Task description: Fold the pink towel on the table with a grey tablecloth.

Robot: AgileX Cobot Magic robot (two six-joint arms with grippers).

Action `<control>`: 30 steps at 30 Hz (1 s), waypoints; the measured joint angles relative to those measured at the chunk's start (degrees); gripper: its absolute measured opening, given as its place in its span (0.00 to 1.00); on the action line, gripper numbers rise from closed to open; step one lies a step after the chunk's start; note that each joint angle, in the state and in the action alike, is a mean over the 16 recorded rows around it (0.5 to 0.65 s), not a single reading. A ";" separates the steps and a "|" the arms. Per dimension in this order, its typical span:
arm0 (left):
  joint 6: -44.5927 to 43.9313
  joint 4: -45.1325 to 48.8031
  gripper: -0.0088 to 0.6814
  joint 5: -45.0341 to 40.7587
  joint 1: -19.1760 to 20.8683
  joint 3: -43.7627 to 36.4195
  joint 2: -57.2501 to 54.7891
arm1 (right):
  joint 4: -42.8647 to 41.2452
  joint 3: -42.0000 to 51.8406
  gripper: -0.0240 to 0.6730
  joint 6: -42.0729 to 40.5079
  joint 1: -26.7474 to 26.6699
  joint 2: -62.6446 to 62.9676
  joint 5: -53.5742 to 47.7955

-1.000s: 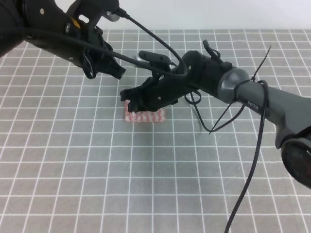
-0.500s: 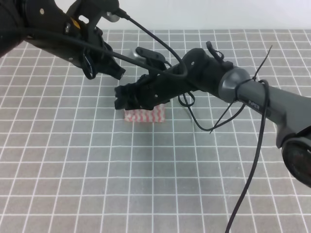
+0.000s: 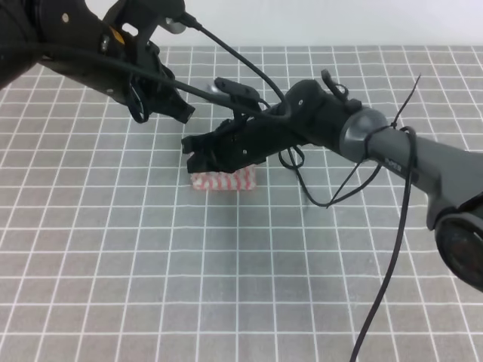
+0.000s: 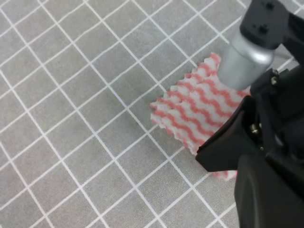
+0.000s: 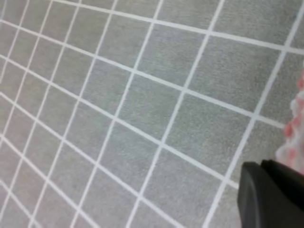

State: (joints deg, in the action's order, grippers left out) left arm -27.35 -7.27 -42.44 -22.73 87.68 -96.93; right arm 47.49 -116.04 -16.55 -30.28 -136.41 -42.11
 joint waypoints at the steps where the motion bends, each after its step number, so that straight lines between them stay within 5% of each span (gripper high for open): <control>1: -0.01 0.08 0.01 0.08 0.00 0.00 -0.03 | -0.63 0.01 0.01 0.09 0.18 0.35 -0.33; 16: 0.07 -0.64 0.01 2.07 -0.02 -0.01 -0.15 | -17.71 0.09 0.01 5.20 2.27 1.73 -2.48; 30: 1.61 0.43 0.01 0.89 -0.03 -0.65 1.56 | -21.30 0.15 0.01 5.98 2.29 6.78 -2.11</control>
State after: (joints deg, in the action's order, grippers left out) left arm -25.74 -6.83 -41.55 -22.76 87.03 -95.36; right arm 26.20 -115.89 -10.56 -28.00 -129.62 -44.22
